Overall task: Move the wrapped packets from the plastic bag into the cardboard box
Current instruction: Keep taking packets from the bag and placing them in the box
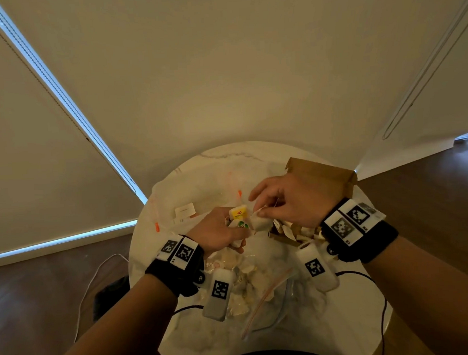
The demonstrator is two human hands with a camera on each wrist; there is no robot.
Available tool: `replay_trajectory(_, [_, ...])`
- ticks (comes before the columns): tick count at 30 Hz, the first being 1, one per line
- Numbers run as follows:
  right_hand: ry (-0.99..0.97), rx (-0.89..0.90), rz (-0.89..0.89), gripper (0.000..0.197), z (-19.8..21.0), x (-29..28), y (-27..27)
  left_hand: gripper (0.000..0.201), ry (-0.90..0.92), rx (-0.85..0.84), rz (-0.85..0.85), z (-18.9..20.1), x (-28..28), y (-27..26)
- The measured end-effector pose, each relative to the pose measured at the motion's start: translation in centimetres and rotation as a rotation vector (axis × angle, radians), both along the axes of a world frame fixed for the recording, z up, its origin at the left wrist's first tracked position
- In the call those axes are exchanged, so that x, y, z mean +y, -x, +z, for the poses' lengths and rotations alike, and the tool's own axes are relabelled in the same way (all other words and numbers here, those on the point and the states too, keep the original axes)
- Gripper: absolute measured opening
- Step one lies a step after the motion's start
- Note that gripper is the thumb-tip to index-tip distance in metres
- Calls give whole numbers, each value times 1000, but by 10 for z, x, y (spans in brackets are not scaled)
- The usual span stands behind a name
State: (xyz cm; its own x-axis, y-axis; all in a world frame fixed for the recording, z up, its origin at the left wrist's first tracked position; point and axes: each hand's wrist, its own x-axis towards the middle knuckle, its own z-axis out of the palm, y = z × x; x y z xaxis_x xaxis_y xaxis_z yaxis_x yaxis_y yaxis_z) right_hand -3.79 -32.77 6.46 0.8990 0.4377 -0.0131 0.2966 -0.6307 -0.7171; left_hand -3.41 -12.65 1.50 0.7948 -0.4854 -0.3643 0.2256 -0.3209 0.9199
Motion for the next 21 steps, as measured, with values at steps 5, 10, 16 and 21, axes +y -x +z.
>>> replay_trajectory(5, [10, -24, 37, 10, -9, 13, -4, 14, -17, -43, -82, 6, -6, 1])
replay_trajectory(10, [-10, -5, -18, 9, -5, 10, -6, 15, -33, -51, -81, 2, -3, 2])
replay_trajectory(16, [-206, 0, -191, 17, 10, -9, -6, 27, -7, -36, -24, -5, -1, 2])
replay_trajectory(21, [-143, -16, -323, 21, -2, -36, -16, 53, 24, -3, 91, -11, -4, -2])
